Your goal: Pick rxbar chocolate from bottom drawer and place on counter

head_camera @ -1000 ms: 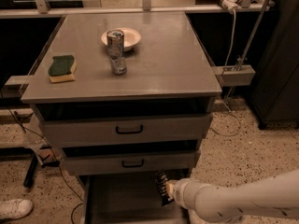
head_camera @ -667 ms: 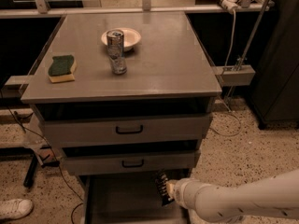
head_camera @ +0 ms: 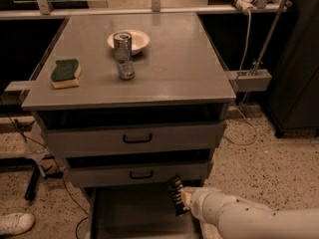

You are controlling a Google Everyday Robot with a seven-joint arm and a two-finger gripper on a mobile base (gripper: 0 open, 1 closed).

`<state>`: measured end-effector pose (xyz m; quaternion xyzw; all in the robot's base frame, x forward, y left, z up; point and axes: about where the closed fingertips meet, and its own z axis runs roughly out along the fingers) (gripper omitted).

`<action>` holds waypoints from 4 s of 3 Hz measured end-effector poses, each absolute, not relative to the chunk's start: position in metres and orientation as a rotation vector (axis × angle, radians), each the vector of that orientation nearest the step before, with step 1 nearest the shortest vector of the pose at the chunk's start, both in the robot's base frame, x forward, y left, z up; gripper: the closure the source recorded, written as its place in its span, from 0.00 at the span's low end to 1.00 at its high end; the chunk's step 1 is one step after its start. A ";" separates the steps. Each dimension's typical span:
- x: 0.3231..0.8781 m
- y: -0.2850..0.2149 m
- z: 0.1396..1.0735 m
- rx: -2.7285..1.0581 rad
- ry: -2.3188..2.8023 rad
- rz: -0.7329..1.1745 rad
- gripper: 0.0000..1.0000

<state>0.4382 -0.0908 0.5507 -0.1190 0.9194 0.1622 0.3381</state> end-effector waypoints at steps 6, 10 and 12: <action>0.442 -0.099 0.647 -0.346 2.234 0.342 1.00; 0.460 -0.130 0.743 -0.352 2.131 0.200 1.00; 0.465 -0.147 0.802 -0.376 2.029 0.098 1.00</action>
Offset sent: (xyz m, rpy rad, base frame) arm -0.0034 -0.0042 0.0252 -0.0106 -0.0398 -0.0054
